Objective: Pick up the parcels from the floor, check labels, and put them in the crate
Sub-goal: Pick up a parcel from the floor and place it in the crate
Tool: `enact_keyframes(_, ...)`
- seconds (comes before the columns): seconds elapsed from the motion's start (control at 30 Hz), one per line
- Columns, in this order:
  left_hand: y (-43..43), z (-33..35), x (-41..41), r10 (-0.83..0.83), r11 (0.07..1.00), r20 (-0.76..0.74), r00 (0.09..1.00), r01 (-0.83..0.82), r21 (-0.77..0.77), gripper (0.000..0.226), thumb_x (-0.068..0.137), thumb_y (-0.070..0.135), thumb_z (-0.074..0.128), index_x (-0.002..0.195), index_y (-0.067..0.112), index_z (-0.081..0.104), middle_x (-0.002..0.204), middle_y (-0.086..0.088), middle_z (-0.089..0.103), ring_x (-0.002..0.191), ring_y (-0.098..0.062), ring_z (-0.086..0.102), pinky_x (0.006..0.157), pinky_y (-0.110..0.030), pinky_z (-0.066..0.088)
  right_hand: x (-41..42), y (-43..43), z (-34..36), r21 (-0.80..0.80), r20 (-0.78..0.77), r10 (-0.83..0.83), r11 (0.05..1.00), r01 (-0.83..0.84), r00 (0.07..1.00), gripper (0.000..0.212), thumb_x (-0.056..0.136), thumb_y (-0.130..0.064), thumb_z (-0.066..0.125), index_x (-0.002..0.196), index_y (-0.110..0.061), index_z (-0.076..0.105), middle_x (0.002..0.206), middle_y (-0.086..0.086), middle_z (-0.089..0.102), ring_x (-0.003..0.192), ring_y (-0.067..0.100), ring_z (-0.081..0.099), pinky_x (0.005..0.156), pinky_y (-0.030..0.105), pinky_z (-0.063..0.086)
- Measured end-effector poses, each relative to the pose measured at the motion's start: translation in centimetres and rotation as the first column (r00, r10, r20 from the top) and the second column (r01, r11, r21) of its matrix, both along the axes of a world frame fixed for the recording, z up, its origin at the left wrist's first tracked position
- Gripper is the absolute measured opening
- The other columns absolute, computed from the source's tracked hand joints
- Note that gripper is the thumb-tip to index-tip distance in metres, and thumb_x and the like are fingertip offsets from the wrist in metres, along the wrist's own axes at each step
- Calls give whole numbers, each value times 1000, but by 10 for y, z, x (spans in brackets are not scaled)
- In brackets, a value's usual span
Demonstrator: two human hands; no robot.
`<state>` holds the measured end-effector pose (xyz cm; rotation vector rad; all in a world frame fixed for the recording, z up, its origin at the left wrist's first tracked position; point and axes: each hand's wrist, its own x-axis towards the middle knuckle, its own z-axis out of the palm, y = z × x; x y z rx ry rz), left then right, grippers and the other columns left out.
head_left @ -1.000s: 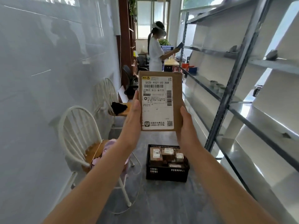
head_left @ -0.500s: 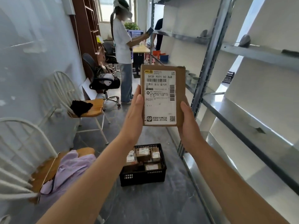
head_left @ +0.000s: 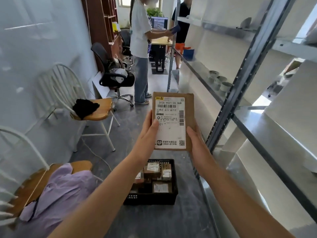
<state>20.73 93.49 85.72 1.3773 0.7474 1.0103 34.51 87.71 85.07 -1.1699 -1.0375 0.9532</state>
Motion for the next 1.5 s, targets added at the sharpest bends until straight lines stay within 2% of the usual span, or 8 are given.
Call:
enact_keyframes(0.17,81,-11,20,-32,998,-42,999,29,-63,48,102,31,34,148,37,23,138,11,51,115,-3,56,82,-14,53,14,80,-16,-41,-55,-32,999,30,998,61,86,-46,41,144,-39,26,138,-5,52,121,10,55,100,36,46)
enact_keyframes(0.6,256,-90,73,13,980,-61,998,-25,-195,50,101,34,35,148,41,20,141,13,50,119,-5,56,98,-28,49,71,253,-95,-239,-59,-43,971,28,997,45,97,-39,33,143,-38,29,133,-5,57,116,10,58,99,35,48)
enact_keyframes(0.8,294,-225,95,45,966,-126,991,-76,-249,49,101,43,27,149,40,17,147,15,41,125,1,46,104,-23,39,91,292,-229,-372,-69,-71,927,40,995,43,99,-37,32,142,-29,36,127,-6,60,104,-2,61,81,11,51)
enact_keyframes(0.93,300,-339,100,33,947,-130,991,-73,-314,49,99,49,28,147,45,18,147,12,43,129,-8,48,109,-39,40,100,296,-338,-446,-64,-97,893,59,993,39,100,-34,31,138,-29,39,115,-10,60,73,-21,58,56,-1,43)
enact_keyframes(1.1,290,-501,95,69,909,-192,979,-141,-393,50,91,63,36,139,57,27,138,14,53,119,-10,57,103,-44,45,97,294,-508,-536,-168,-59,843,-41,984,45,99,-43,25,139,-30,39,133,-2,58,112,6,60,79,14,51)
enact_keyframes(1.27,275,-640,94,21,892,-292,956,-150,-426,53,93,61,32,144,50,24,137,13,53,119,-8,56,99,-34,48,94,277,-644,-641,-248,-79,760,-103,965,45,97,-47,30,138,-31,42,122,1,64,107,17,64,78,25,54)
enact_keyframes(1.4,257,-698,89,-32,844,-334,942,-153,-514,50,98,46,30,147,45,21,131,12,56,109,-5,60,80,-18,53,94,261,-700,-681,-215,-69,725,-99,974,46,98,-46,27,141,-33,37,127,-4,60,111,12,59,94,31,47)
enact_keyframes(1.5,243,-713,87,-62,801,-366,929,-172,-573,45,97,46,32,140,49,25,114,21,60,91,-1,66,63,-11,51,93,246,-719,-716,-251,-42,681,-156,967,45,98,-44,28,142,-37,32,122,-11,61,106,4,60,82,22,50)
